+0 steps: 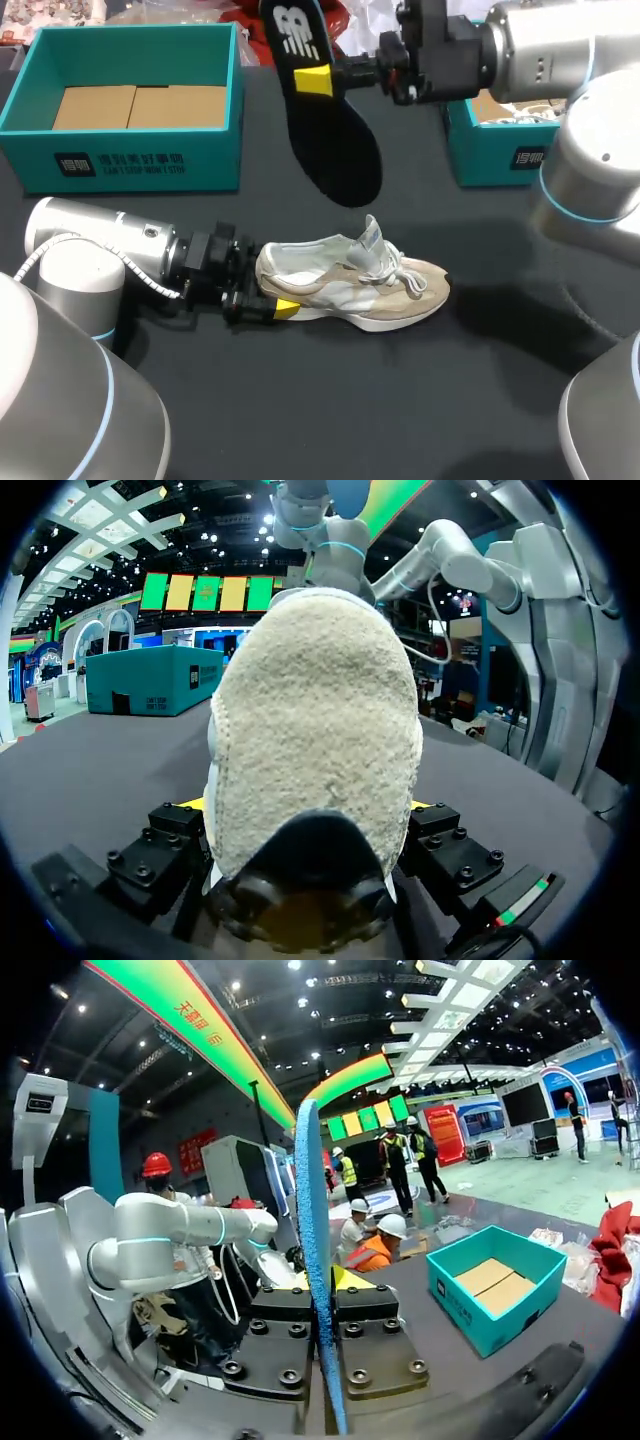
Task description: Take the shoe out of the shoebox, open the shoe tongue, remove and reinsert the insole, then place the shoe into the shoebox
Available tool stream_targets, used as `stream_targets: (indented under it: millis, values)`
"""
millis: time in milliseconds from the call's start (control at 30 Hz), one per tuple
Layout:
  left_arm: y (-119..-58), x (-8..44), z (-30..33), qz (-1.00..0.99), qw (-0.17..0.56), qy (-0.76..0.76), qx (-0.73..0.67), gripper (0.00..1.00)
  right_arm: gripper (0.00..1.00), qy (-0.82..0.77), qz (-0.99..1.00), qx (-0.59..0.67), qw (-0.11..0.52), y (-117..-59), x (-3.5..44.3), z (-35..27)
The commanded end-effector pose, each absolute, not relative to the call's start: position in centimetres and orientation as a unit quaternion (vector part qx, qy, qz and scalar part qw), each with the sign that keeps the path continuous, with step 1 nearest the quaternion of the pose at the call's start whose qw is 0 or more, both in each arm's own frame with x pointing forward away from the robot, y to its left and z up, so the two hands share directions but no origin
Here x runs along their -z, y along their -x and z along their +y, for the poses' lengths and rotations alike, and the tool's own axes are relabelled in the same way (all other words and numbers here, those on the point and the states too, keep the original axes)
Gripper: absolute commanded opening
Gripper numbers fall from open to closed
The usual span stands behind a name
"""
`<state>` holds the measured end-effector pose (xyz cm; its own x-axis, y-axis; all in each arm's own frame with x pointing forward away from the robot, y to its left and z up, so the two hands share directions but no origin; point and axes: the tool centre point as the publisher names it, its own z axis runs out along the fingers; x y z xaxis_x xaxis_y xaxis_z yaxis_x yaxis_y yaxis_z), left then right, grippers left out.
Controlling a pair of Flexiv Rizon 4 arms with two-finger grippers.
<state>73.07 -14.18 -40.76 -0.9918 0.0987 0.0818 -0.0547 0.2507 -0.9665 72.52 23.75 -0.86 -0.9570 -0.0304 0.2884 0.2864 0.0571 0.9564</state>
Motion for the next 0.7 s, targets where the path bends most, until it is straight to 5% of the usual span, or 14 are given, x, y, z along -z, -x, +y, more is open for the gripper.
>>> stream_targets:
  millis: [33,700]
  values:
    - [-73.0,41.1,-14.1,-0.789,0.062,0.013,-0.612,0.00,0.00,0.094,-0.713,0.686,0.110,-71.1,1.3,20.5]
    - [-73.0,41.1,-14.1,-0.789,0.062,0.013,-0.612,0.00,0.00,0.146,-0.691,0.694,0.136,-64.7,-0.5,17.7]
